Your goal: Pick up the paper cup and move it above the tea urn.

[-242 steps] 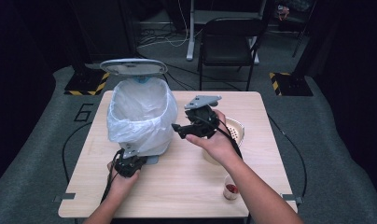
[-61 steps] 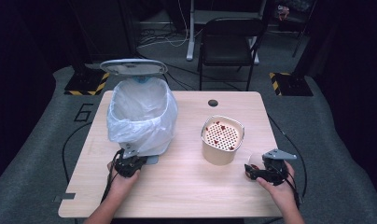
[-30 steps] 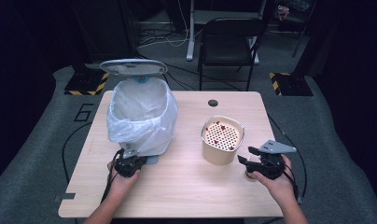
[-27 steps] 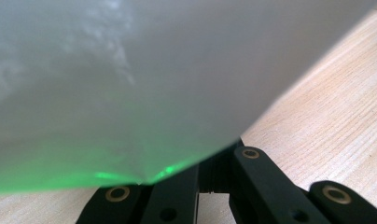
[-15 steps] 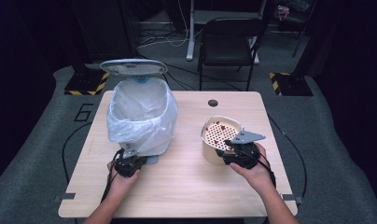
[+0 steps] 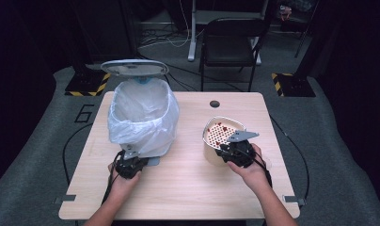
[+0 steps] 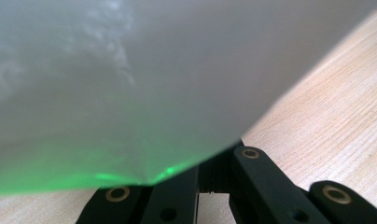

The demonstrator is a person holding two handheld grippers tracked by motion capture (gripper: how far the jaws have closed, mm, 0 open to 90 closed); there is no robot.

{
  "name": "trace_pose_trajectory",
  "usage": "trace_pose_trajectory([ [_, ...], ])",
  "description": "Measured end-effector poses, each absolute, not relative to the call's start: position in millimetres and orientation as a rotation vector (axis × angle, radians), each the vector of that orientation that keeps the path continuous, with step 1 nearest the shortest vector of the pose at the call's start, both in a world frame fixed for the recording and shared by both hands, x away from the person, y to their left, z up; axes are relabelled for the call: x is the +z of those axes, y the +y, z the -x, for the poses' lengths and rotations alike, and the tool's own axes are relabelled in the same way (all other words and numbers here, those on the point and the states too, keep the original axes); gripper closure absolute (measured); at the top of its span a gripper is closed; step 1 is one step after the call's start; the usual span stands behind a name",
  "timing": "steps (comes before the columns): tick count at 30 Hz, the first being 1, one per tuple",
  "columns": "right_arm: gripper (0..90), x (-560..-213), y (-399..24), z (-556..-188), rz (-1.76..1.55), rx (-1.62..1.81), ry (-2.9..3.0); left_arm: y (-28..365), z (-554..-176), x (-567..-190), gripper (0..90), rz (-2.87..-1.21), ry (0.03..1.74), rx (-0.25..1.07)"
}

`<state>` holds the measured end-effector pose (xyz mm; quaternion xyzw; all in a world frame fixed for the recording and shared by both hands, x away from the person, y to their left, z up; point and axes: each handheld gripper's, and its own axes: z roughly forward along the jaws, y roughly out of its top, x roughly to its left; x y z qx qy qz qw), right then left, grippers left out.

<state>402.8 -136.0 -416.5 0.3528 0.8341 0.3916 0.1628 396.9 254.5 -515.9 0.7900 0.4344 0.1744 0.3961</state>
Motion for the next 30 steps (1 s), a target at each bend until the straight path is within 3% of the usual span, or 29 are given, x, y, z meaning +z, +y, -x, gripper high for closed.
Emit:
trace_pose_trajectory([
  [11, 82.6, -416, -119, -398, -0.908, 1.13, 2.456, 254, -397, -516, 90.0, -1.995, 1.1, 0.44],
  [30, 82.9, -415, -113, -362, -0.845, 1.159, 2.517, 254, -397, -516, 90.0, -1.997, 1.099, 0.44],
])
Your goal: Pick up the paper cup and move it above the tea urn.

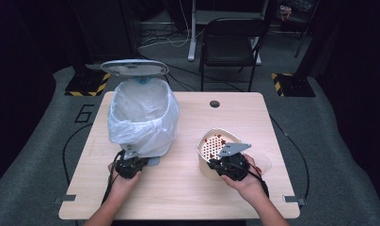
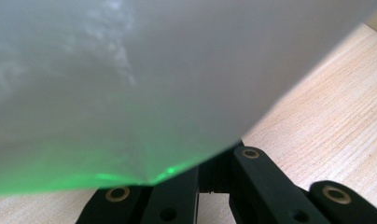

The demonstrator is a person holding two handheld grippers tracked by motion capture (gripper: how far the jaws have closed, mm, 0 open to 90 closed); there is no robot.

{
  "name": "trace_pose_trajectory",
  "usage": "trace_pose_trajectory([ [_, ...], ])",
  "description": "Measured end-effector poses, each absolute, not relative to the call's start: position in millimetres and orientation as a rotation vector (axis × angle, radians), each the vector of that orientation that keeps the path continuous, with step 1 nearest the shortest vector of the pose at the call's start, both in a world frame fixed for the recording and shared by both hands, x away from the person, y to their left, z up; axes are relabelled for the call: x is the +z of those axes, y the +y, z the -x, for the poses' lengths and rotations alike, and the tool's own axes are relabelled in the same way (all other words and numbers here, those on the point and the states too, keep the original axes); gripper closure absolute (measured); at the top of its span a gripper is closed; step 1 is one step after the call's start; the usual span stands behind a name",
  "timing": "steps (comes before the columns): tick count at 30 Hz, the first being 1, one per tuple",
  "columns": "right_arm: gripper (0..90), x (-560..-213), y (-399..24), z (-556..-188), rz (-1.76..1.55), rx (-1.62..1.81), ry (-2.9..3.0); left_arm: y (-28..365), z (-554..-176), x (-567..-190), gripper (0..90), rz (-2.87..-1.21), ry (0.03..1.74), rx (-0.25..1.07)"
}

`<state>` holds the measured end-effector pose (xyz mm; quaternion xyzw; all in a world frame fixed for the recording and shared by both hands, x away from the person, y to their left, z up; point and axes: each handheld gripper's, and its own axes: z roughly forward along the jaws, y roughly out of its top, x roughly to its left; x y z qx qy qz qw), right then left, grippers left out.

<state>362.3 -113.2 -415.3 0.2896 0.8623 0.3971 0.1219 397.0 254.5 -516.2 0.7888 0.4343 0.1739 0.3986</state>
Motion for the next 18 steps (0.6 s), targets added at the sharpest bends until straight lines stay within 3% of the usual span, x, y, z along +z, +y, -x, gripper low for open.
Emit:
trace_pose_trajectory([
  [18, 82.0, -416, -111, -326, -0.814, 1.206, 2.564, 254, -397, -516, 90.0, -2.002, 1.101, 0.441],
])
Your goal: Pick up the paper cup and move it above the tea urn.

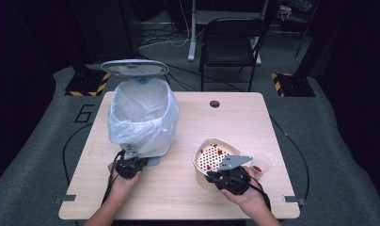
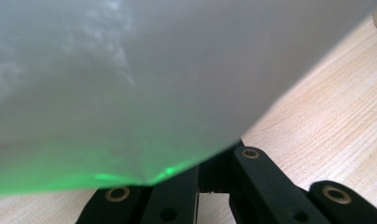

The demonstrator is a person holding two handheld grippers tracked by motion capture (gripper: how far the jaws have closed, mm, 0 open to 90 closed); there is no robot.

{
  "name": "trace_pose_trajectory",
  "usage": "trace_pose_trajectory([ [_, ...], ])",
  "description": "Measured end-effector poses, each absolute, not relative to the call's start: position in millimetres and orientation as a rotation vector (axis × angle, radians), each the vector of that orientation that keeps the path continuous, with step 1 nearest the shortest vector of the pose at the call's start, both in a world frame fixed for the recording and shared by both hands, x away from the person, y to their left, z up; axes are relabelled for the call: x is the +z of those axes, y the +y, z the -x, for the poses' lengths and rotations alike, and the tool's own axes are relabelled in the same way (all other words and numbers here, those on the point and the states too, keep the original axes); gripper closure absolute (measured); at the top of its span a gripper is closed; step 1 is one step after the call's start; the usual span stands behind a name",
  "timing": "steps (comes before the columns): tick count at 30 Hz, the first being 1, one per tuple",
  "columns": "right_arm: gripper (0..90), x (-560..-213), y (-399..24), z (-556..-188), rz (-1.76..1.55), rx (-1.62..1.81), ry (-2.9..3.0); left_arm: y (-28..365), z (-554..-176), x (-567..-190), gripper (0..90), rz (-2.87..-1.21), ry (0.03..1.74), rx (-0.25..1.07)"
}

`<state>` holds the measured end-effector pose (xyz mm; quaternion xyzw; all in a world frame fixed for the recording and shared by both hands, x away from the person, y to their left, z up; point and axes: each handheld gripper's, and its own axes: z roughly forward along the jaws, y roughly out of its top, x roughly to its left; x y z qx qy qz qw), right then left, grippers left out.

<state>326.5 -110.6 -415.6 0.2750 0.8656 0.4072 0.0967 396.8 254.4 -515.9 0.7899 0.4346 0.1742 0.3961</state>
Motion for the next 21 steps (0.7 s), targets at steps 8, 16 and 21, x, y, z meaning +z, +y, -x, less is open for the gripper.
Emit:
trace_pose_trajectory([
  [8, 81.3, -416, -112, -326, -0.829, 1.229, 2.552, 254, -397, -516, 90.0, -2.0, 1.103, 0.441],
  [16, 55.4, -405, -121, -324, -0.859, 1.279, 2.489, 255, -397, -516, 90.0, -2.004, 1.102, 0.444],
  [21, 48.9, -394, -137, -323, -0.903, 1.303, 2.426, 254, -397, -516, 90.0, -1.999, 1.105, 0.443],
])
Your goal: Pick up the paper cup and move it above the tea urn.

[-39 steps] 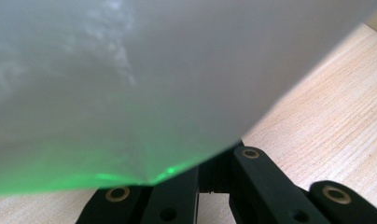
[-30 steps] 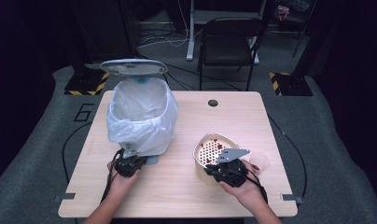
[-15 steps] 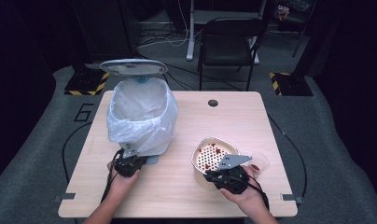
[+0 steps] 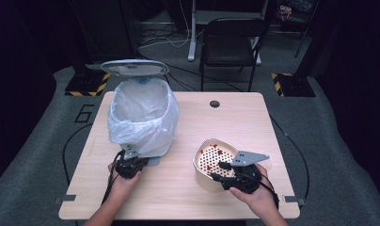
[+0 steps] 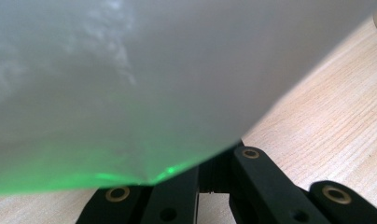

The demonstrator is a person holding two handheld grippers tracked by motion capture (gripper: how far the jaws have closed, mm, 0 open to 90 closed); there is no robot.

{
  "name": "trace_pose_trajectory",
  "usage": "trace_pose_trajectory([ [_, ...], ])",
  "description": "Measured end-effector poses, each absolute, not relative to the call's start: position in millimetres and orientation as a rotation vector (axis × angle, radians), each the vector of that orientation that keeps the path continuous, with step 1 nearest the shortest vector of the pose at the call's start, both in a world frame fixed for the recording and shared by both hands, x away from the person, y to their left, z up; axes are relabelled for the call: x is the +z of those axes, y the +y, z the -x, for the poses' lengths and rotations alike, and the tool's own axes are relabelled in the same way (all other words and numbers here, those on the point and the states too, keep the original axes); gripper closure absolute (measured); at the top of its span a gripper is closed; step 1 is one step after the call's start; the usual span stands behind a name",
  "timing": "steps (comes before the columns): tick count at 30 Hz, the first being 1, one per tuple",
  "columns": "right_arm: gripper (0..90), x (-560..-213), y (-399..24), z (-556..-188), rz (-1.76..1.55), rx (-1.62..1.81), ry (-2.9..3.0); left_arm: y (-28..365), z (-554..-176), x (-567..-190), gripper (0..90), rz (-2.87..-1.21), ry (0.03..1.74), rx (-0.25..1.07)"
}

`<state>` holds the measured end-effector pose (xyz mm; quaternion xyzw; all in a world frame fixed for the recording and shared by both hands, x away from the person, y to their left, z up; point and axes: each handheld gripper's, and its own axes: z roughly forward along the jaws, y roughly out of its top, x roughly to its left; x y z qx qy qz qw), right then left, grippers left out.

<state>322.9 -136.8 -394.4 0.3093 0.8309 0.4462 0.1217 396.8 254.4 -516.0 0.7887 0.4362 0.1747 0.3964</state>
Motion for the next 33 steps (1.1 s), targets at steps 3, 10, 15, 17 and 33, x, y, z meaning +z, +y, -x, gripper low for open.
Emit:
trace_pose_trajectory([
  [3, 46.3, -389, -149, -322, -0.931, 1.326, 2.378, 254, -397, -516, 90.0, -1.999, 1.106, 0.444],
  [10, 38.4, -384, -181, -322, -1.017, 1.275, 2.258, 254, -397, -516, 90.0, -2.001, 1.103, 0.441],
  [15, 31.2, -390, -204, -324, -1.071, 1.205, 2.175, 254, -397, -516, 90.0, -2.003, 1.103, 0.449],
  [17, 29.8, -394, -213, -326, -1.101, 1.185, 2.151, 255, -397, -516, 90.0, -2.002, 1.104, 0.45],
  [33, 14.1, -428, -249, -340, -1.24, 1.086, 2.099, 255, -397, -516, 90.0, -2.001, 1.105, 0.441],
])
